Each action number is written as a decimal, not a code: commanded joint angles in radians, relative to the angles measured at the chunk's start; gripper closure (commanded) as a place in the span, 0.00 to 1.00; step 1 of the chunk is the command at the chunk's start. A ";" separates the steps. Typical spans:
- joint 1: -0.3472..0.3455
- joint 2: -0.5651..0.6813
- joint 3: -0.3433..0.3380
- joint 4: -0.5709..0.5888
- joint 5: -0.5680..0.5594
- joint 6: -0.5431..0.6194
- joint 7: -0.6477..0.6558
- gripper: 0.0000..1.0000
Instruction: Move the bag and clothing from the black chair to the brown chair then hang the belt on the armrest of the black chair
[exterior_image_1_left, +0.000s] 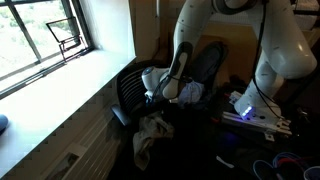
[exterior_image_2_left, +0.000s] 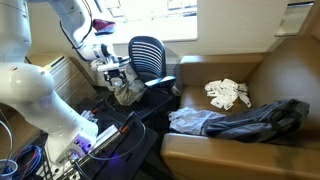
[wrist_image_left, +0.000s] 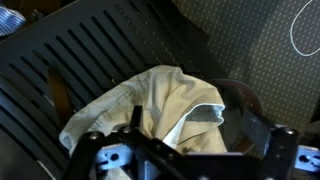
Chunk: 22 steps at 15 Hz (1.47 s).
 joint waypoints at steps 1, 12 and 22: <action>0.009 0.013 -0.007 0.013 -0.021 -0.002 0.033 0.00; 0.088 0.250 -0.071 0.250 -0.058 -0.029 0.134 0.00; 0.114 0.354 -0.076 0.396 -0.071 -0.031 0.120 0.75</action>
